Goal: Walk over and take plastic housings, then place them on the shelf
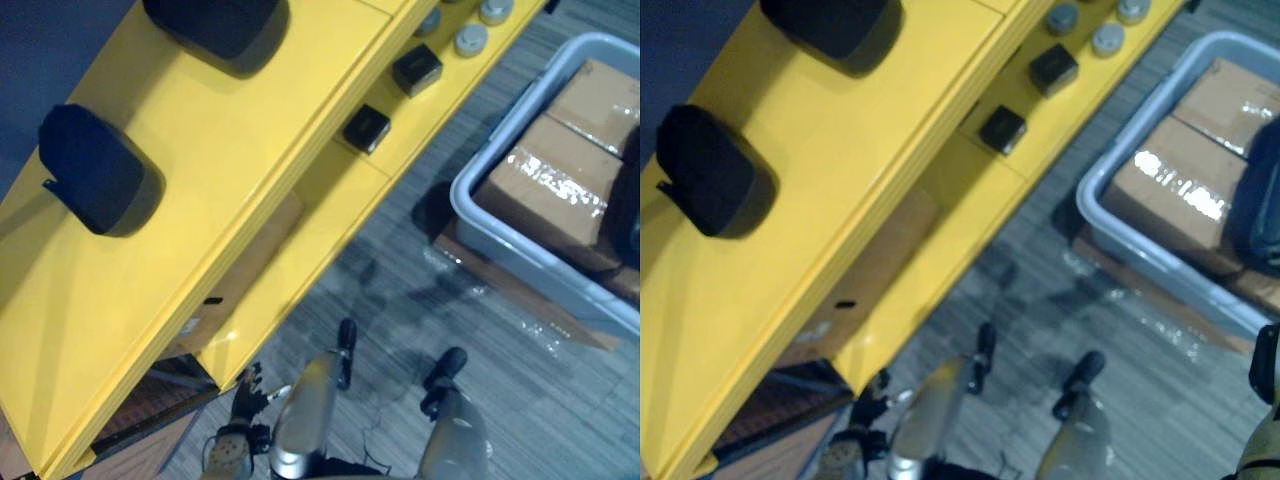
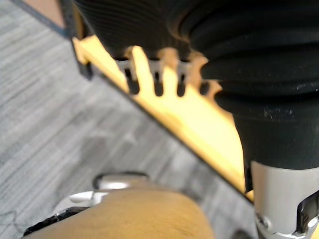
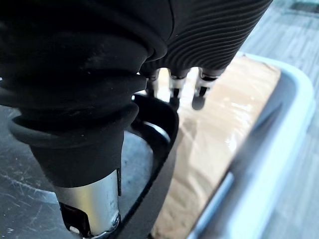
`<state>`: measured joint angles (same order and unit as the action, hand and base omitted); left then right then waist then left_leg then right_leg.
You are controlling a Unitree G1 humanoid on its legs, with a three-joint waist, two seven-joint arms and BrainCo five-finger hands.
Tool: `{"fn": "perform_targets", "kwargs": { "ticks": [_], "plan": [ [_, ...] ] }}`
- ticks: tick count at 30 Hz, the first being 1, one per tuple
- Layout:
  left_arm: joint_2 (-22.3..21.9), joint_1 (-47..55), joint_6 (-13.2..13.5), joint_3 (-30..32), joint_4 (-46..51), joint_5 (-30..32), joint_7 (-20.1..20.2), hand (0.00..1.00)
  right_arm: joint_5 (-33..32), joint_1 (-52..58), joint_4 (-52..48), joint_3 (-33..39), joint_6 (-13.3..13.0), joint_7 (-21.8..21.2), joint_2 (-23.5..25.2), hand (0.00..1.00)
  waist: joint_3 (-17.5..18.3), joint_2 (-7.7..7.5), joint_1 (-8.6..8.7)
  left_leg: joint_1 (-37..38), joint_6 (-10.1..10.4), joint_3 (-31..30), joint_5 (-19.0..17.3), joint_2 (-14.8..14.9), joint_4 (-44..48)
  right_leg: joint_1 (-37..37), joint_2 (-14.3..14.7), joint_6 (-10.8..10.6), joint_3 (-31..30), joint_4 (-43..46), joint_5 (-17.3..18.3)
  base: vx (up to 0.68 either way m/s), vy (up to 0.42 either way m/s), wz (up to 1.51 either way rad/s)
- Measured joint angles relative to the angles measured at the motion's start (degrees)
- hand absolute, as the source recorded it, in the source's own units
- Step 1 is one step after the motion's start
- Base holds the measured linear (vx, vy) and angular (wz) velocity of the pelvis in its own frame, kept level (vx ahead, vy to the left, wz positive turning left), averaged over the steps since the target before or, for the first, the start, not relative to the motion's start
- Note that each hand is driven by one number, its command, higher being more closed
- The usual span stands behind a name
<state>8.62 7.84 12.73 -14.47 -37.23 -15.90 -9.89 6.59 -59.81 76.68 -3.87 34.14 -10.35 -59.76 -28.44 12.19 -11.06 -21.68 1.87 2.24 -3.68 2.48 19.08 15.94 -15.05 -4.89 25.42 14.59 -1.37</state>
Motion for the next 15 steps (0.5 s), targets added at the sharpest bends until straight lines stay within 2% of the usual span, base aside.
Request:
{"fn": "perform_targets", "kwargs": {
  "ticks": [5, 7, 10, 12, 15],
  "plan": [
    [0.5, 0.1, -0.6, 0.5, 0.3, 0.0, 0.1, 0.00, 0.9, 0.0, 0.3, 1.1, -0.7, -0.6, 0.5, 0.00, -0.8, -1.16, 0.12, 0.6, 0.2, 0.0, 0.3, 0.1, -0.8, -0.2, 0.2, 0.0, 0.0, 0.0, 0.0, 0.00, 0.000, 0.00],
    [0.6, 0.1, -0.3, 0.4, 0.2, 0.9, 0.1, 0.00, 0.6, 0.0, 0.4, 1.0, -2.2, 1.9, 1.2, 0.00, -0.9, -1.41, 0.33, 0.6, 0.2, 0.0, 0.3, 0.2, -0.7, -0.2, 0.2, 0.0, 0.0, 0.0, 0.0, 0.00, 0.000, 0.00],
    [1.3, 0.0, 2.4, -0.1, 0.4, 3.4, 0.5, 0.00, -2.2, -1.0, -0.3, 0.3, -5.1, 8.8, 3.2, 0.00, -1.4, -2.18, 1.01, 0.6, 0.3, 0.2, 0.1, 0.6, -0.3, -0.3, 0.9, 0.1, -0.4, -0.3, -0.2, -0.01, 0.001, -0.05],
    [2.2, -0.2, 3.8, -0.7, 2.6, 3.6, 1.3, 0.00, -2.5, -1.8, -6.0, -1.9, -6.8, 13.6, 4.4, 0.00, -1.8, -2.82, 1.19, 0.5, 0.7, 1.0, -0.8, 2.0, 1.4, -1.0, 2.4, 0.5, -1.2, -2.0, -1.2, -0.03, -0.012, -0.29],
    [3.1, -0.7, 3.7, -1.9, 6.0, 3.4, 1.1, 0.00, -2.4, -1.7, -15.9, -4.1, -7.9, 16.7, 5.5, 0.00, -1.7, -4.26, 1.77, 0.4, 1.0, 3.2, -4.1, 4.9, 6.1, -2.1, 5.3, 0.6, -3.8, -4.2, -2.1, -0.05, 0.028, -0.61]
  ]
}}
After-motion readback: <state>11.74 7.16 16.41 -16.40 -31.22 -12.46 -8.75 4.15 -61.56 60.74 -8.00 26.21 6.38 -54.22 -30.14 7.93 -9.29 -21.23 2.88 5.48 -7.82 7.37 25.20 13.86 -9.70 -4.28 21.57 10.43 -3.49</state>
